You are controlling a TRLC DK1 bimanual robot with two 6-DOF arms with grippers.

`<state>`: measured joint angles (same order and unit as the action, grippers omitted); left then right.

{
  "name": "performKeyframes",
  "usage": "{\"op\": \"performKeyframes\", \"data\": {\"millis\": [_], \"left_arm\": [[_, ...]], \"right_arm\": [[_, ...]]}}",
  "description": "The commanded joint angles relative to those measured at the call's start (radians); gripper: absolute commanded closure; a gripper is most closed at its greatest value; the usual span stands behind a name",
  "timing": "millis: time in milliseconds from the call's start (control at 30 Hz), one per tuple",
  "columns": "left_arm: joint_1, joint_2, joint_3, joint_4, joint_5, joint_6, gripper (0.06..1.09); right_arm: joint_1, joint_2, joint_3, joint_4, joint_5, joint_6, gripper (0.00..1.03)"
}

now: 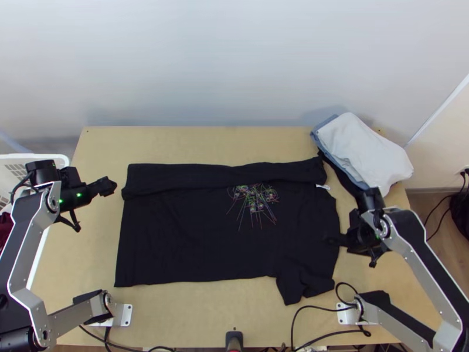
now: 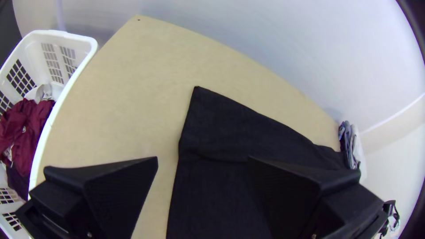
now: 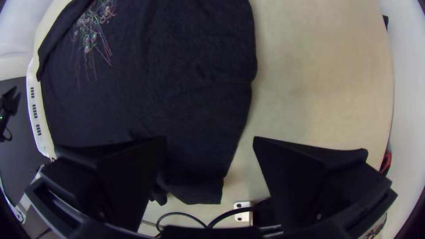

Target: Fold the t-shirt

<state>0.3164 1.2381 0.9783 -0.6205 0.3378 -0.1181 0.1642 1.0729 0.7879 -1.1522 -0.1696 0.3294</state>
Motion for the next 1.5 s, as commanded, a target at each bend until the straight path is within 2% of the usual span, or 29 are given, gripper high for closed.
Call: {"op": "performKeyframes", "data": {"millis": [0,100,200,533,633,867,900,933,1100,1133,1233,1467], "left_arm": [[-0.004,-0.031,0.019,-0.019,0.013,0.014,0.11],[0.0,-0.043,0.019,-0.039,0.013,0.029,0.11],[0.006,-0.049,0.017,-0.047,0.013,0.032,0.11],[0.021,-0.065,-0.013,-0.047,0.013,0.043,0.11],[0.021,-0.063,-0.015,-0.047,0.013,0.043,0.11],[0.021,-0.054,-0.012,-0.058,0.013,0.074,0.11],[0.02,-0.049,-0.01,-0.076,0.013,0.103,0.11],[0.016,-0.043,-0.009,-0.096,0.012,0.135,0.11],[0.013,0.004,0.011,-0.272,0.013,0.376,0.11],[0.018,0.008,0.014,-0.314,0.013,0.439,0.11],[0.044,0.006,0.013,-0.395,0.004,0.592,0.11],[0.121,0.037,0.082,-0.553,-0.026,0.818,0.11]], "right_arm": [[0.014,-0.002,-0.055,0.002,-0.01,0.011,0.19],[0.008,0.024,-0.088,0.022,-0.008,-0.007,0.21],[-0.014,0.036,-0.115,0.052,-0.008,-0.032,0.35],[-0.022,0.104,-0.19,0.071,-0.008,-0.073,0.35],[-0.009,0.128,-0.2,0.097,-0.01,-0.073,0.5],[0.012,0.174,-0.208,0.143,-0.016,-0.072,0.56],[0.017,0.183,-0.21,0.146,-0.022,-0.069,0.57],[0.021,0.194,-0.211,0.149,-0.027,-0.069,0.61],[0.041,0.2,-0.207,0.186,-0.039,-0.072,0.97],[0.046,0.199,-0.207,0.189,-0.039,-0.072,1.0],[0.066,0.199,-0.205,0.19,-0.039,-0.072,1.0],[0.077,0.194,-0.202,0.198,-0.038,-0.07,1.0]]}}
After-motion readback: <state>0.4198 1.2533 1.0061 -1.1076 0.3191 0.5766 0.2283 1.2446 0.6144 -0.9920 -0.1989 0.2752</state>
